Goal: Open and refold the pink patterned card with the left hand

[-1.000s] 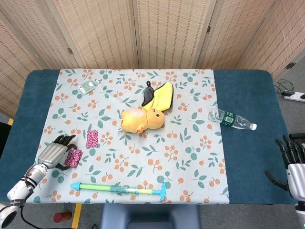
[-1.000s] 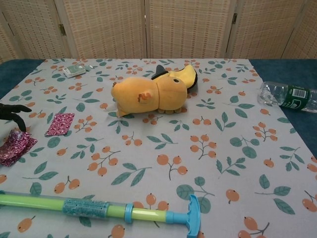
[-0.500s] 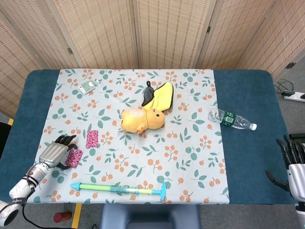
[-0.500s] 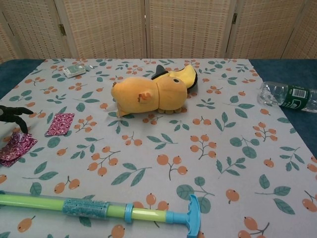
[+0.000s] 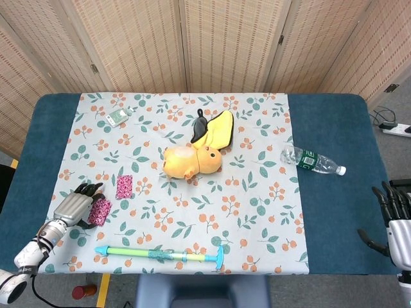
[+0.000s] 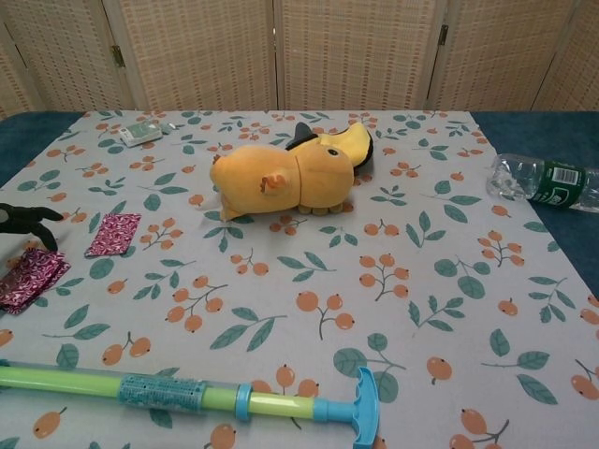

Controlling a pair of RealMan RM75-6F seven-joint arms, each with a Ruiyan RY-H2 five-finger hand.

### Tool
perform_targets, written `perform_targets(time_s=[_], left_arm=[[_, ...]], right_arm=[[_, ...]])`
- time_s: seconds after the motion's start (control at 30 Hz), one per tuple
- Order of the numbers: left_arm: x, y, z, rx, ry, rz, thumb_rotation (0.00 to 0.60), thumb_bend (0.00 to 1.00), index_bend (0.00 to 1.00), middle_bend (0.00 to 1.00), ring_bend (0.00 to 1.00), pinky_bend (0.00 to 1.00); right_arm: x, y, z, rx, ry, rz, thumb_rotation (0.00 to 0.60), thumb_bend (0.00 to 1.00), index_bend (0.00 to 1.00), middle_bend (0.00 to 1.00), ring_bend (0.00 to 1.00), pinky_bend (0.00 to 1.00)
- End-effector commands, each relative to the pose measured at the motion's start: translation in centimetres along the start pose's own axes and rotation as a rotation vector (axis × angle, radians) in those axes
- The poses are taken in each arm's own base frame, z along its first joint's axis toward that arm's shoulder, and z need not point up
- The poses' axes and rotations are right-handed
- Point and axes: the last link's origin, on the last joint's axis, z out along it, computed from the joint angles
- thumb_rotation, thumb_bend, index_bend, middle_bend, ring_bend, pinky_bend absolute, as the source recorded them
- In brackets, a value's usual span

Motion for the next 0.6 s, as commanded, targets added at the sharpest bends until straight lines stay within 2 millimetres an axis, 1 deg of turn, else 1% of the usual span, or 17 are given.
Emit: perform_targets(time_s=[0.03,0.33,0.43,0.53,0.6], left_arm=[[-0.1,0.1,0.0,-0.002,0.000,0.003,0.600,0.21,0.25,0.00,0.00,0.00],[-0.2,0.5,-0.1,-0.015,-0.005,0.019,0.600,0.21,0.23,0.00,0.00,0.00],[-0.1,0.5,0.0,-0.009,-0.005,0.023,0.600,0.21,0.21,0.00,0.00,0.00],[0.6,0.6,-0.1,-0.008,0.022,0.014,0.600,0.21,0.19,0.00,0.00,0.00],[1.6,0.9,0.1,-0.006,0.057,-0.003,0.600,0.21,0.19,0.00,0.00,0.00]], right_arm=[[0.0,0.0,0.0,0.000,0.001,0.000,0.600,0.23,0.00,0.00,0.00,0.00],[0.0,-0.1,0.0,0.000,0.001,-0.001,0.600,0.23,0.00,0.00,0.00,0.00],[0.0,-0.1,0.0,0.000,0.001,-0.001,0.600,0.23,0.00,0.00,0.00,0.00],[0.1,-0.1,0.0,0.000,0.004,-0.003,0.600,0.23,0.00,0.00,0.00,0.00],[0.2,-0.1,0.0,0.002,0.005,-0.004,0.600,0.23,0.00,0.00,0.00,0.00]])
